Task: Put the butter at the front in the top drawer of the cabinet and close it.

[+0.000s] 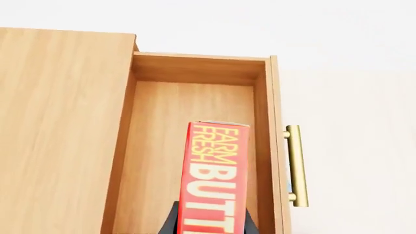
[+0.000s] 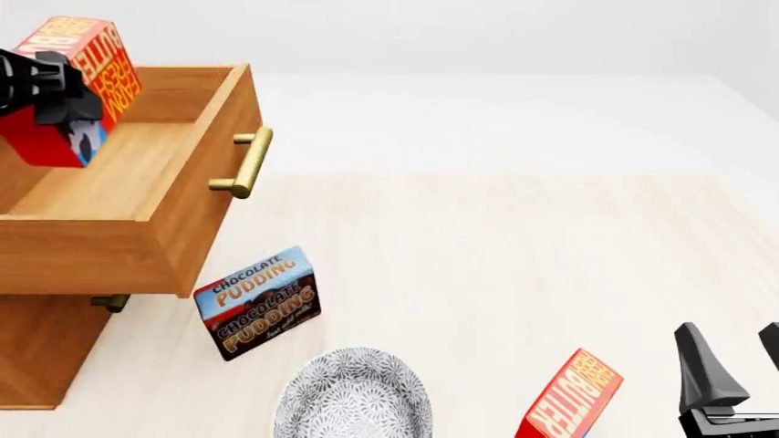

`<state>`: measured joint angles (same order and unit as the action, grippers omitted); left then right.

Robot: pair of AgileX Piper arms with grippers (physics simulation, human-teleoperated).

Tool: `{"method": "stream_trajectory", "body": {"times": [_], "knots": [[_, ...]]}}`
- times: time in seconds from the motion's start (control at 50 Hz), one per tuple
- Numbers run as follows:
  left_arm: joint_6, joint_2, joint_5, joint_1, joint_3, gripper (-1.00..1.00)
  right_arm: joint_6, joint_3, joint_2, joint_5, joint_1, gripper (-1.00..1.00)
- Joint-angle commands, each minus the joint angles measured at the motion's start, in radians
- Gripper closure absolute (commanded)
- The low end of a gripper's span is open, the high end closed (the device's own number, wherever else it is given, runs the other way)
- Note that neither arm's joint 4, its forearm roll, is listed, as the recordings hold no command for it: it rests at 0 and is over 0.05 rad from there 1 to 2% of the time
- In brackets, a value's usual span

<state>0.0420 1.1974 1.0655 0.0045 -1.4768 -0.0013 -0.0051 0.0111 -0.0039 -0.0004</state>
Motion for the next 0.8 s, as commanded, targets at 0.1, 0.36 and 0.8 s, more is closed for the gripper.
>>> {"method": "stream_trajectory", "body": {"times": [0.1, 0.36, 0.8], "knots": [[0.001, -0.018, -0.061, 0.035, 0.065, 1.00, 0.000, 0.001, -0.001, 0.000, 0.000, -1.00], [0.000, 0.005, -0.105, 0.066, 0.106, 1.00, 0.000, 0.001, -0.001, 0.000, 0.000, -1.00], [0.020, 0.092, -0.187, 0.046, 0.133, 1.00, 0.000, 0.001, -0.001, 0.000, 0.000, -1.00]]}}
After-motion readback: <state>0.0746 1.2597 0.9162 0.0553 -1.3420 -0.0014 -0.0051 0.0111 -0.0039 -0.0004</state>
